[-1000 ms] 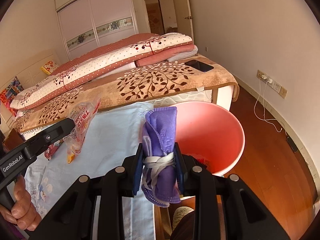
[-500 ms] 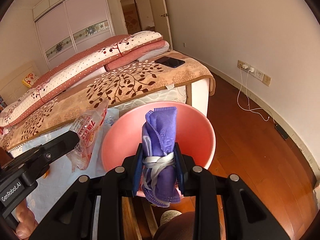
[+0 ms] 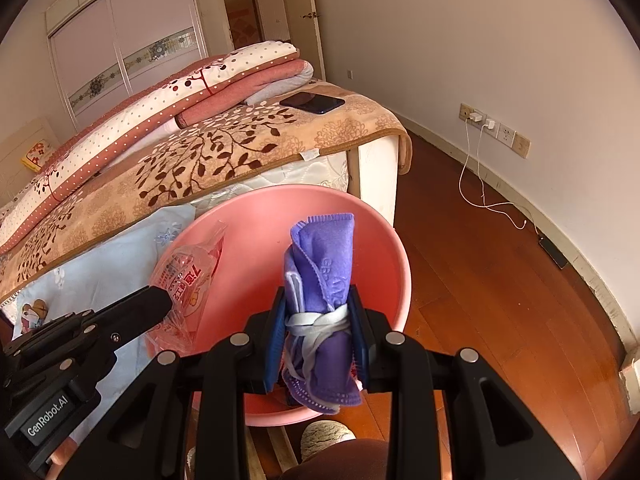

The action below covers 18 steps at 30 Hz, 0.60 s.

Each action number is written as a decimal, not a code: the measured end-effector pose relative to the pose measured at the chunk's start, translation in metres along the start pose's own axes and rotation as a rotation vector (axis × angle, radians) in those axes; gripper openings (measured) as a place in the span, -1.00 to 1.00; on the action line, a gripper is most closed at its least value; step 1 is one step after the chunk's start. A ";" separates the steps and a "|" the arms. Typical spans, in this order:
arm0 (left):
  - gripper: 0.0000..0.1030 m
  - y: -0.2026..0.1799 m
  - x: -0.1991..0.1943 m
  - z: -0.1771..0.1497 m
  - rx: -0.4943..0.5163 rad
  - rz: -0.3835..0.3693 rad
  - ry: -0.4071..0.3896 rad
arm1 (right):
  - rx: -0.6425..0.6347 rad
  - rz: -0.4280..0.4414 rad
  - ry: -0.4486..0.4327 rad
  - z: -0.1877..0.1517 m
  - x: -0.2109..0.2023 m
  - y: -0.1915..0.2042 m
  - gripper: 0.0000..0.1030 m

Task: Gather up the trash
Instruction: 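Carry the cloth bundle and wrapper over the pink bucket and open both tools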

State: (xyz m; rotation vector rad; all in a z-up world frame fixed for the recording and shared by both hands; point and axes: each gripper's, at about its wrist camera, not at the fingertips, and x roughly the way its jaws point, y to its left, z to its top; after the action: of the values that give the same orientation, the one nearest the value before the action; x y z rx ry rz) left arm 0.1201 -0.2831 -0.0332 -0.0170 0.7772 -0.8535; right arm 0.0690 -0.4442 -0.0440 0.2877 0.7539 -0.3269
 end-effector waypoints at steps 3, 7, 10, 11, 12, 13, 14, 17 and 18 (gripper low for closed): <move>-0.89 0.001 0.002 -0.001 -0.004 0.001 -0.003 | 0.012 -0.005 0.000 -0.001 0.004 -0.004 -0.46; -0.89 0.004 0.005 0.000 -0.011 -0.001 0.000 | 0.022 -0.010 0.003 -0.001 0.008 -0.006 -0.46; -0.73 0.006 0.006 0.000 -0.013 -0.006 0.017 | 0.025 -0.010 0.003 -0.001 0.008 -0.006 -0.45; -0.55 0.007 0.006 0.000 -0.015 -0.005 0.020 | 0.024 -0.009 0.003 -0.001 0.009 -0.006 -0.44; -0.45 0.008 0.005 0.000 -0.019 -0.006 0.019 | 0.024 -0.011 0.005 -0.001 0.009 -0.006 -0.43; -0.37 0.010 0.004 0.001 -0.027 -0.007 0.016 | 0.022 -0.013 0.004 -0.001 0.009 -0.006 -0.43; -0.34 0.011 0.003 0.001 -0.034 -0.005 0.014 | 0.021 -0.015 0.004 0.000 0.010 -0.006 -0.42; -0.33 0.014 0.001 0.002 -0.044 -0.001 0.014 | 0.027 -0.017 -0.001 0.000 0.008 -0.006 -0.38; -0.33 0.015 0.000 0.002 -0.045 -0.001 0.012 | 0.028 -0.020 -0.004 0.000 0.007 -0.006 -0.34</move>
State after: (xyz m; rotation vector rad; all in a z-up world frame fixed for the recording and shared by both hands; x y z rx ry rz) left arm 0.1310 -0.2737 -0.0362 -0.0520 0.8081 -0.8378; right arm 0.0720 -0.4510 -0.0497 0.3058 0.7494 -0.3575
